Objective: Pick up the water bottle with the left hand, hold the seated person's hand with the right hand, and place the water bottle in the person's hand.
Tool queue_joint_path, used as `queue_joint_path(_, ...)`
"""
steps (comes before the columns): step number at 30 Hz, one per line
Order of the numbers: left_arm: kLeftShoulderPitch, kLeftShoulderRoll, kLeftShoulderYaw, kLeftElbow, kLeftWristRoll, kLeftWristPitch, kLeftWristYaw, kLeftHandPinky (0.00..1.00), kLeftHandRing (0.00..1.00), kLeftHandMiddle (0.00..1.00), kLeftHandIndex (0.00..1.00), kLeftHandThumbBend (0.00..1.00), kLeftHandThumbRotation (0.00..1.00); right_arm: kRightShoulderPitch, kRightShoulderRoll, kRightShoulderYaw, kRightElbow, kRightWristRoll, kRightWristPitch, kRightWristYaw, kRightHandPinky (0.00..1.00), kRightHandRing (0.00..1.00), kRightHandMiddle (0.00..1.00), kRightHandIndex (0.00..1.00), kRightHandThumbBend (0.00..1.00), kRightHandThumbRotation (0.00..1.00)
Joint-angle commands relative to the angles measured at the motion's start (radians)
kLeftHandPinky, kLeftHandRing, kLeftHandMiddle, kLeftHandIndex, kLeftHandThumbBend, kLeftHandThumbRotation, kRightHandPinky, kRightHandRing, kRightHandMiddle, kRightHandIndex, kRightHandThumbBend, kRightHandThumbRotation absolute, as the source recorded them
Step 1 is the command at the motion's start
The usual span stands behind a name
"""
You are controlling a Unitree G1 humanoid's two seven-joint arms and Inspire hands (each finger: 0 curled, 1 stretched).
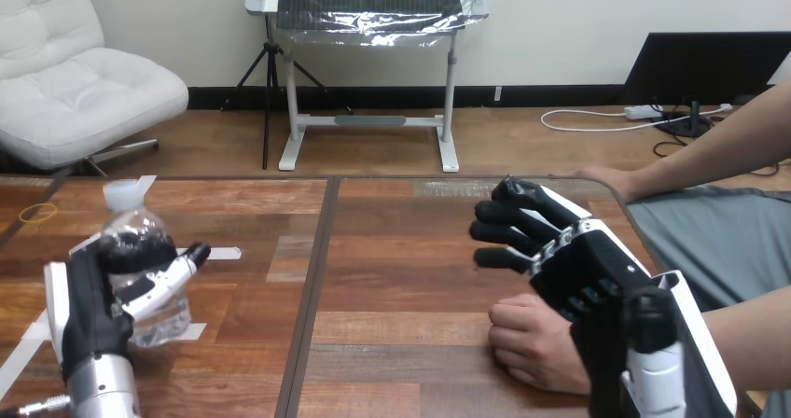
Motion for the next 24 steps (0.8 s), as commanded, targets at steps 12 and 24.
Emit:
queue_joint_path(12,-0.006,-0.013,-0.009,-0.237,-0.006,-0.103,-0.027,0.27,0.31,0.37,0.43,0.61,0.00,-0.215,-0.057,-0.175,0.092,-0.078,0.023,-0.038,0.70,0.76,0.77,0.79,0.75,0.91)
queue_joint_path(24,0.043,-0.033,-0.015,-0.418,-0.011,-0.053,-0.058,0.26,0.31,0.37,0.42,0.64,0.00,-0.339,-0.167,-0.281,0.220,-0.085,0.011,-0.004,0.70,0.77,0.78,0.79,0.71,0.88)
